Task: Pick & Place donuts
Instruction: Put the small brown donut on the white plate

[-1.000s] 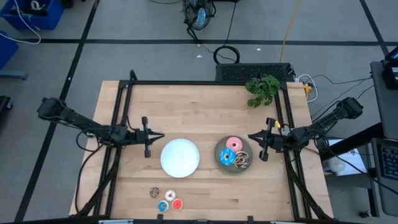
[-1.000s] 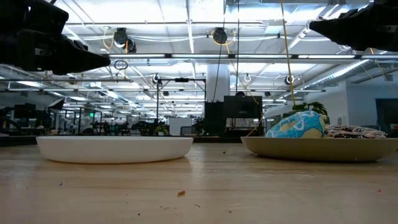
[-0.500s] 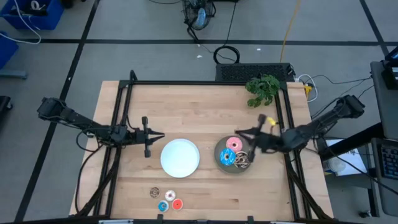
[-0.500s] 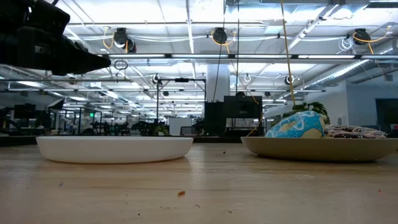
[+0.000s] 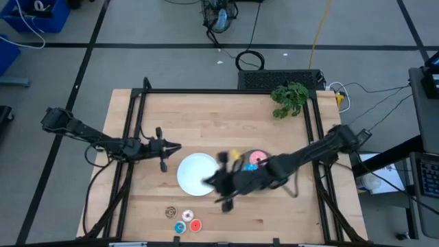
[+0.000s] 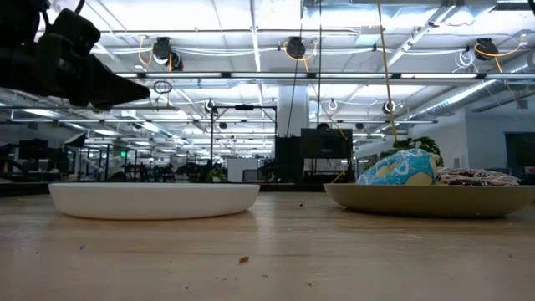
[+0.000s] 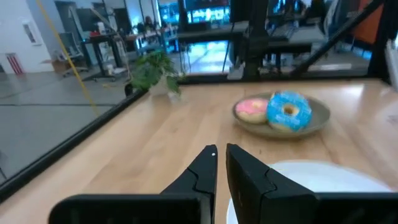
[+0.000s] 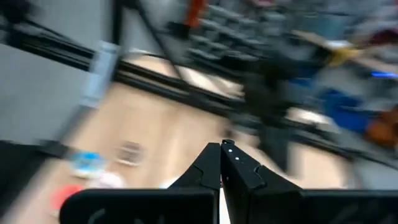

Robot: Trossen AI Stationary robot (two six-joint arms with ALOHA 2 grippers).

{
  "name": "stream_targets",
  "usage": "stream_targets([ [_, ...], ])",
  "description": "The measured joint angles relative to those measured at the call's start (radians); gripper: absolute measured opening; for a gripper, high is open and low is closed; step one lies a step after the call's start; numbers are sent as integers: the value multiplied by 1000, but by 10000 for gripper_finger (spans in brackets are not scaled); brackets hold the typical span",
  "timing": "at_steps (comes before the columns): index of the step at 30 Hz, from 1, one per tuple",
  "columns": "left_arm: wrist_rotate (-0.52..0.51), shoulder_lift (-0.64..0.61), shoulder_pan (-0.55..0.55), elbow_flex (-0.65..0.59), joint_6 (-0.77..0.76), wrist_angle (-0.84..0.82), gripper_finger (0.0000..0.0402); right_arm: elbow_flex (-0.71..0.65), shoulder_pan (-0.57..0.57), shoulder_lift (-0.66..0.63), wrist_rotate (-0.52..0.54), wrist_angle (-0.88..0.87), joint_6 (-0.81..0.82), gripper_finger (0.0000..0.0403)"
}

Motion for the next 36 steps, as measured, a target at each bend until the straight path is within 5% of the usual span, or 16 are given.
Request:
stream_targets([
  [10,0,0,0,0,-29,-18,42,151,-20,301,-226,-53,115,0],
  [17,0,0,0,0,-33,-9,42,151,1,424,-258,-86,91,0],
  [28,1,0,0,0,-68,-31,42,151,16,448,-359,-23,36,9],
  [36,1,0,0,0,-80,-47,42,151,28,447,-340,96,81,23],
])
